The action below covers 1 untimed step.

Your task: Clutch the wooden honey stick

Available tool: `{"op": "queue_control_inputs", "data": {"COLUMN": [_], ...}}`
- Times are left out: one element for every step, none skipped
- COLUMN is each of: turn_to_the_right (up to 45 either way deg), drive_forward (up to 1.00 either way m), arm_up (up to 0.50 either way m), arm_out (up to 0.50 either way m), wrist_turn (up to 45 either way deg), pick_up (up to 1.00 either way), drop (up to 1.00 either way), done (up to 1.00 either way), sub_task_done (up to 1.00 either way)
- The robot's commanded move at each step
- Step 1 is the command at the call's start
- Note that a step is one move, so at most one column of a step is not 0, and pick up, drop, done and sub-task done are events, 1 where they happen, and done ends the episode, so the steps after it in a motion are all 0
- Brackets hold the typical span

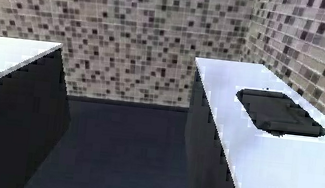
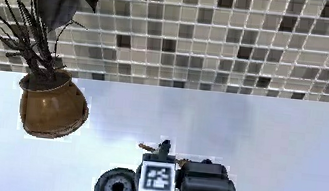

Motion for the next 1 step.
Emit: {"op": "queue_control_inputs", "data": {"turn_to_the_right": [0.0], "drive_forward": [0.00], "arm_up": [0.00], "arm_out": [0.00], "wrist_turn": [0.0], "pick_up": [0.00], "drop": [0.00], "done": [1.00], "sub_task_done": [0.00]}}
